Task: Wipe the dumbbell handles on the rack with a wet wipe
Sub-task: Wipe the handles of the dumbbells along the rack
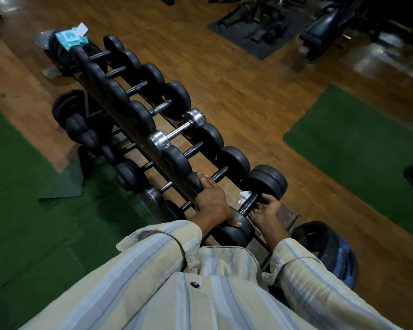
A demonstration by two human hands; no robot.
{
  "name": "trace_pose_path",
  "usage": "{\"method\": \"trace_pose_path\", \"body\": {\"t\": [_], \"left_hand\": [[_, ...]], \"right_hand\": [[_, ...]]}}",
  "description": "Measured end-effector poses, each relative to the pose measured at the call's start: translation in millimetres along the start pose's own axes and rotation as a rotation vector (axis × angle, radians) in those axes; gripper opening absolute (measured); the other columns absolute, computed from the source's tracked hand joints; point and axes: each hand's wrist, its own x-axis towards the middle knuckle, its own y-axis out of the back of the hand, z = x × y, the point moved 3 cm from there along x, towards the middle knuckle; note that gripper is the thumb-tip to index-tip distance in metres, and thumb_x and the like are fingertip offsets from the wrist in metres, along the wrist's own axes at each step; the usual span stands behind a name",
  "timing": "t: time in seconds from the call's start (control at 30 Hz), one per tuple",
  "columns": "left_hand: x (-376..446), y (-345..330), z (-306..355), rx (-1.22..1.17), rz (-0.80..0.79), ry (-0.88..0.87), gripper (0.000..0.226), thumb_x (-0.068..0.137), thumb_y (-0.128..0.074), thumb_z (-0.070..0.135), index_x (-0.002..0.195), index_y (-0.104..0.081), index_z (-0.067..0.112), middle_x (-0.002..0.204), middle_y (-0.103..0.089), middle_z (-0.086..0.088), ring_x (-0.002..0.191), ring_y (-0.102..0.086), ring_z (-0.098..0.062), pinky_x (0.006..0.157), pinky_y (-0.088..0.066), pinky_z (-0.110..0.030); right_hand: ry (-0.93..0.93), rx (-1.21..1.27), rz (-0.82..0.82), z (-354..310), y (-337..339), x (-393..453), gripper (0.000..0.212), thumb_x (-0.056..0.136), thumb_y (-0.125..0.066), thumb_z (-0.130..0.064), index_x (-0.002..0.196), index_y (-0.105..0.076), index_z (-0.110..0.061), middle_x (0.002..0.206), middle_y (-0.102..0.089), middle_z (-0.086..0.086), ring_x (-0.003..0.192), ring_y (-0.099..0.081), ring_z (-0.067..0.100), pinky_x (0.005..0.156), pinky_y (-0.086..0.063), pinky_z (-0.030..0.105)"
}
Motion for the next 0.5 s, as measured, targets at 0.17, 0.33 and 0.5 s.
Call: {"method": "trace_pose_path", "body": {"t": [0.17, 0.33, 0.5], "left_hand": [[-2.1, -0.8, -3.6, -0.025, 0.011, 0.013, 0.172, 0.043, -0.092, 0.068, 0.154, 0.019, -0.001, 0.159, 0.034, -0.021, 0.123, -0.059, -0.031, 0.071, -0.051, -0.037], [-3.3, 0.1, -4.2, -0.023, 0.008, 0.016, 0.177, 0.037, -0.091, 0.072, 0.154, 0.020, -0.001, 0.160, 0.034, -0.020, 0.123, -0.060, -0.028, 0.067, -0.050, -0.035], [-2.7, 0.0, -3.2, -0.015, 0.024, -0.002, 0.178, 0.035, -0.090, 0.074, 0.154, 0.018, -0.003, 0.160, 0.031, -0.023, 0.124, -0.061, -0.027, 0.072, -0.054, -0.034]], "right_hand": [[-0.020, 0.120, -0.017, 6.0, 0.3, 9.8, 0.011, 0.072, -0.059, -0.015, 0.081, -0.057, -0.009, 0.089, -0.058, 0.011, 0.078, -0.058, 0.030, 0.098, -0.049, 0.041], [-0.058, 0.007, -0.073, 6.7, 5.9, 2.2, 0.010, 0.085, -0.052, -0.018, 0.082, -0.058, -0.010, 0.083, -0.061, 0.008, 0.078, -0.059, 0.029, 0.096, -0.049, 0.040], [-0.012, -0.210, -0.099, 7.6, 12.7, -7.5, 0.030, 0.090, -0.048, -0.015, 0.060, -0.049, -0.013, 0.048, -0.046, 0.001, 0.044, -0.049, 0.021, 0.059, -0.041, 0.033]]}}
